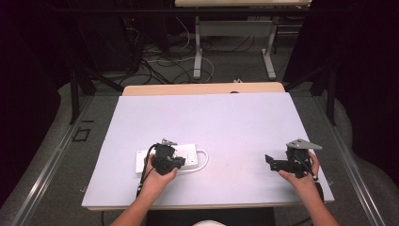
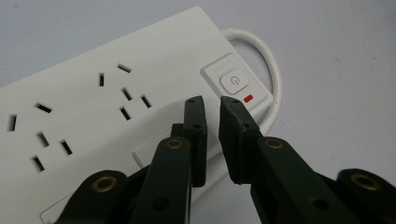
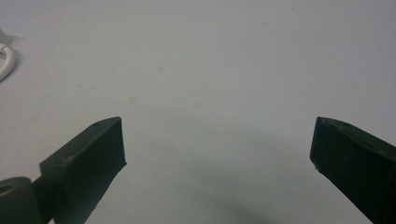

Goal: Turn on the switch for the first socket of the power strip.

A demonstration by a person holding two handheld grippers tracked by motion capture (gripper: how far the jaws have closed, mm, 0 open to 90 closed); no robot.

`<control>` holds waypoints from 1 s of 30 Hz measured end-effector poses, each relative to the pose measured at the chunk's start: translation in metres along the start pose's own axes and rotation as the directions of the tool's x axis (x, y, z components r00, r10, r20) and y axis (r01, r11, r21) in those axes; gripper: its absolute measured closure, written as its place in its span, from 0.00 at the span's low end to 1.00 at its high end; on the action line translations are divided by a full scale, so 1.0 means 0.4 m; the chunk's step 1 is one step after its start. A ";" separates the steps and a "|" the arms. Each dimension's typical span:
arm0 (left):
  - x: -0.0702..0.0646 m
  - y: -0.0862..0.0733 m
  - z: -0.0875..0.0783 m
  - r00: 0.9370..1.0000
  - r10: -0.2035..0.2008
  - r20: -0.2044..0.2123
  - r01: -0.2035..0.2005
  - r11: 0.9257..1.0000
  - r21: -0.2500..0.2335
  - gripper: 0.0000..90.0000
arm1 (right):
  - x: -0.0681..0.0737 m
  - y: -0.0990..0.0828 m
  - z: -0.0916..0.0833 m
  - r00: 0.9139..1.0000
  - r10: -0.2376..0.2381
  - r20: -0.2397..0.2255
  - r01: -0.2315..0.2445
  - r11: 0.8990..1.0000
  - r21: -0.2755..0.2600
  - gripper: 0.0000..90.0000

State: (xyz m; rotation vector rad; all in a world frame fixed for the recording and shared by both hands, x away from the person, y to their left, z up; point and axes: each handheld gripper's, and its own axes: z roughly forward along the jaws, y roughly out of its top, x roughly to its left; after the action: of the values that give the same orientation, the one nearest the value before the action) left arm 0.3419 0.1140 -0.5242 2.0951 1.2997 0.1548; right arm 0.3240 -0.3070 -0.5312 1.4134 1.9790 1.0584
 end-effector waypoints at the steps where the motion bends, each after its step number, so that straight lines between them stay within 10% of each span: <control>1: -0.002 0.000 -0.001 1.000 0.009 0.001 -0.009 1.000 -0.001 0.88 | 0.000 0.000 0.000 1.000 0.000 0.000 0.000 1.000 0.000 0.03; 30: 0.010 0.014 -0.055 0.995 0.089 -0.042 -0.093 0.989 -0.112 0.48 | 0.000 -0.001 0.001 1.000 -0.005 -0.004 0.005 1.000 0.003 0.04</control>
State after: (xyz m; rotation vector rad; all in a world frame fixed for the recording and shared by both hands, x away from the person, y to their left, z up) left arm 0.3389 0.1259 -0.5048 2.0637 1.1887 0.3009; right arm 0.3241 -0.3069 -0.5319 1.4082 1.9870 1.0573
